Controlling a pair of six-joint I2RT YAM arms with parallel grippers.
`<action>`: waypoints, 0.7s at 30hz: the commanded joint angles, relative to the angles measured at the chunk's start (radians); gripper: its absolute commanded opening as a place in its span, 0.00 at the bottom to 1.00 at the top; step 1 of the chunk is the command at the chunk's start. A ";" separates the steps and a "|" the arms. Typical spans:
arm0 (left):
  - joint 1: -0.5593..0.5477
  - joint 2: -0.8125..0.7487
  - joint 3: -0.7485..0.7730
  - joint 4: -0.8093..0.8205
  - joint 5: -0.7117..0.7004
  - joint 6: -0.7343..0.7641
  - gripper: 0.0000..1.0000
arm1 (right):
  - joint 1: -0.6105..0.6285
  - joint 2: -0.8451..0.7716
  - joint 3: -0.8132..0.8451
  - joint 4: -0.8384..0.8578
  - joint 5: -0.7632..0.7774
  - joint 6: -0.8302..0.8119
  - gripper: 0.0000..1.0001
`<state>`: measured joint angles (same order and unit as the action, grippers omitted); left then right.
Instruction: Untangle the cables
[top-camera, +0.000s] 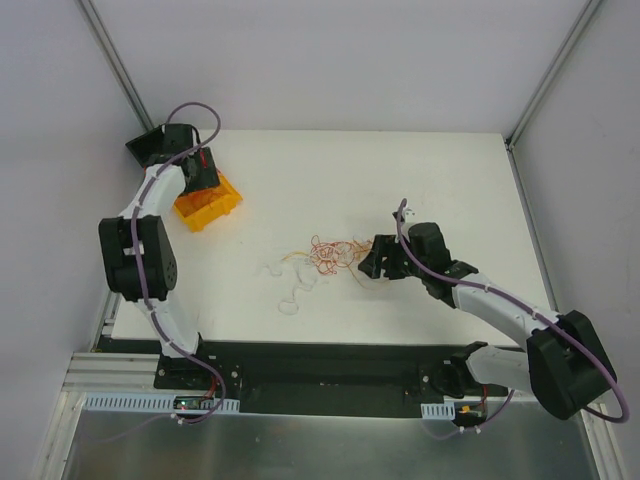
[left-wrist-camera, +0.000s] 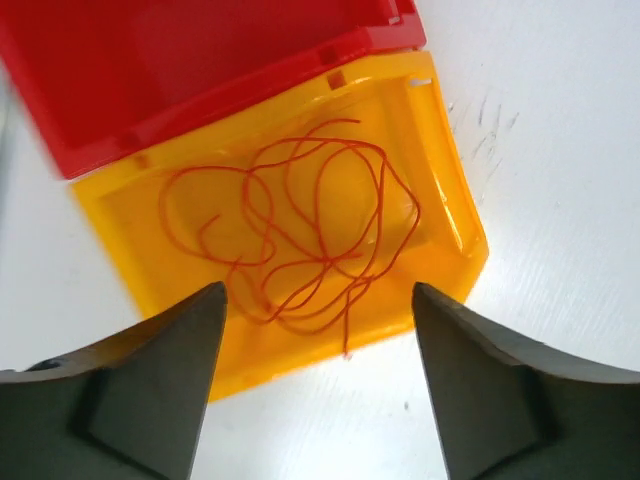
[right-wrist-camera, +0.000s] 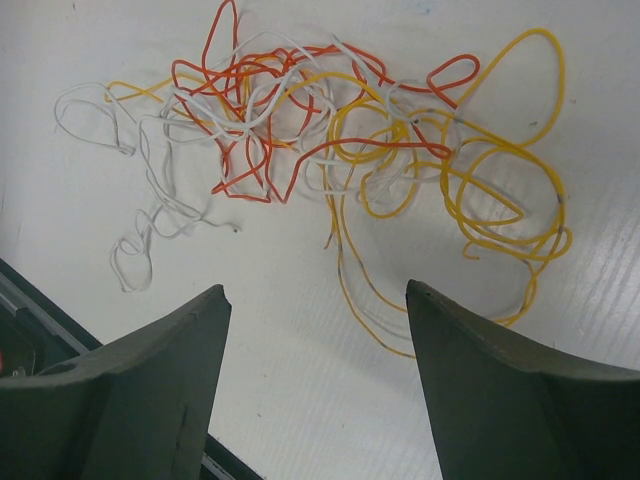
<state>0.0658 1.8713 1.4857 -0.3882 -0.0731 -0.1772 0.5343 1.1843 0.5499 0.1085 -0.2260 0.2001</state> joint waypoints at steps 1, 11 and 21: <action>0.012 -0.242 -0.014 -0.066 -0.056 -0.056 0.83 | -0.005 -0.003 0.010 0.031 -0.015 0.004 0.74; -0.330 -0.514 -0.444 -0.009 0.510 -0.082 0.76 | 0.188 0.136 0.261 -0.159 0.046 -0.018 0.73; -0.530 -0.436 -0.554 0.080 0.297 -0.105 0.76 | 0.236 0.402 0.401 -0.113 0.045 0.114 0.64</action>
<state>-0.4400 1.4345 0.9318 -0.3565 0.3134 -0.2771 0.7597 1.5513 0.9199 -0.0116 -0.1967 0.2562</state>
